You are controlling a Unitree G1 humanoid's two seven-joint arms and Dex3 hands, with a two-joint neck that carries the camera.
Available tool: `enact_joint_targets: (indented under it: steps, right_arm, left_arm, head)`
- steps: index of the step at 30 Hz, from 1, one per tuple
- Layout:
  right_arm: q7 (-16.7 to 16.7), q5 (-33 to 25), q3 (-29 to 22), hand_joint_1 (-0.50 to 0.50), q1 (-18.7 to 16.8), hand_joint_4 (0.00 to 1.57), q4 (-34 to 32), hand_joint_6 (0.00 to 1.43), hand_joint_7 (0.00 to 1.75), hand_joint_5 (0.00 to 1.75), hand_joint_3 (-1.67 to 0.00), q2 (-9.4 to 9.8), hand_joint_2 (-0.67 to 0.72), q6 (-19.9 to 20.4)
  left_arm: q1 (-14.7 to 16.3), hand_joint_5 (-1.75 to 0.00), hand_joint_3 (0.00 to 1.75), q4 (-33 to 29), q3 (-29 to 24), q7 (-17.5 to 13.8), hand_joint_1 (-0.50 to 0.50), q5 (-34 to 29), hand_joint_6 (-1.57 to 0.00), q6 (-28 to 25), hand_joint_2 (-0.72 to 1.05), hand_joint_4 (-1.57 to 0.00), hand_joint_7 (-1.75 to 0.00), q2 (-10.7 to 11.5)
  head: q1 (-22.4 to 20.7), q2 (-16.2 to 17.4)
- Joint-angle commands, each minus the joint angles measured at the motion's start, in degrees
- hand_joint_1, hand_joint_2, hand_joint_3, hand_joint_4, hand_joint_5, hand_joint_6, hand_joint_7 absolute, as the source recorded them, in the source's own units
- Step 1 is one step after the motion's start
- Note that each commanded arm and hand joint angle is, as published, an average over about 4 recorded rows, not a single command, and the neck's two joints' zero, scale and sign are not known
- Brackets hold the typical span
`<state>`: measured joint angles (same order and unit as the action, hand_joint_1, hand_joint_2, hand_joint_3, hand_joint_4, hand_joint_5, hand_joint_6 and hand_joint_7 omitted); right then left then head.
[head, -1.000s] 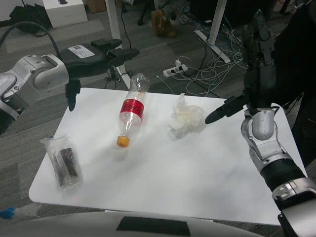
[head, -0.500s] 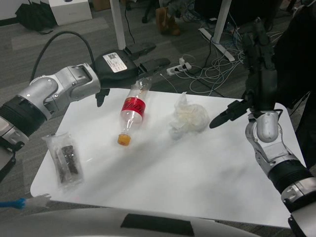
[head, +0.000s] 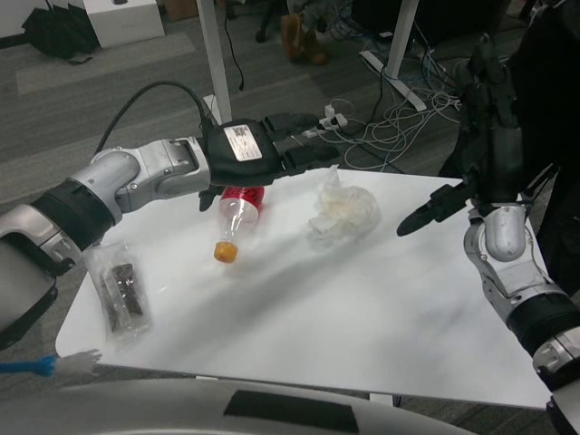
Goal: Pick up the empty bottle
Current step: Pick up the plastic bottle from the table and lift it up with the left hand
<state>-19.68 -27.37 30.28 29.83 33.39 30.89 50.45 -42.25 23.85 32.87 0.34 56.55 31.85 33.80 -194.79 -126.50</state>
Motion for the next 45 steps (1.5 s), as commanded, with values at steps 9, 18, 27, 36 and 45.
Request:
enact_joint_targets:
  steps: [9, 18, 27, 36, 45]
  right_arm:
    - [-0.3, -1.3, 0.7, -0.42, 0.8, 0.0, 1.5, 0.0, 0.0, 0.0, 0.0, 0.31, 0.53, 1.1]
    - [-0.3, -1.5, 0.6, -0.42, 0.8, 0.0, 1.9, 0.0, 0.0, 0.0, 0.0, 0.13, 0.53, 1.2]
    - [-0.3, -1.7, 1.0, -0.42, 0.9, 0.0, 2.3, 0.0, 0.0, 0.0, 0.0, 0.04, 0.53, 1.2]
    - [-0.3, -1.8, 1.2, -0.42, 0.9, 0.0, 2.2, 0.0, 0.0, 0.0, 0.0, 0.11, 0.53, 1.2]
    - [-0.3, -2.0, 1.7, -0.42, 0.8, 0.0, 1.8, 0.0, 0.0, 0.0, 0.0, 0.13, 0.53, 1.2]
  left_arm:
    - [3.0, 0.0, 0.0, 3.9, -3.5, -3.2, -0.5, 0.0, 0.0, 4.1, -0.19, 0.0, 0.0, -0.9]
    - [3.8, 0.0, 0.0, 8.6, -2.7, -3.0, -0.5, -0.2, 0.0, 6.1, -0.1, 0.0, 0.0, -2.1]
    - [4.1, 0.0, 0.0, 13.2, -1.5, -2.9, -0.5, -0.7, 0.0, 6.9, -0.04, 0.0, 0.0, -3.3]
    - [4.3, 0.0, 0.0, 16.6, -2.1, -2.6, -0.5, -1.1, 0.0, 8.0, 0.23, 0.0, 0.0, -5.3]
    - [4.7, 0.0, 0.0, 17.2, -3.5, -2.8, -0.5, -2.0, 0.0, 8.4, 0.43, 0.0, 0.0, -5.4]
  head:
    - [0.1, 0.6]
    - [0.1, 1.1]
    - [-0.1, 1.1]
    - [0.0, 1.0]
    - [-0.2, 0.8]
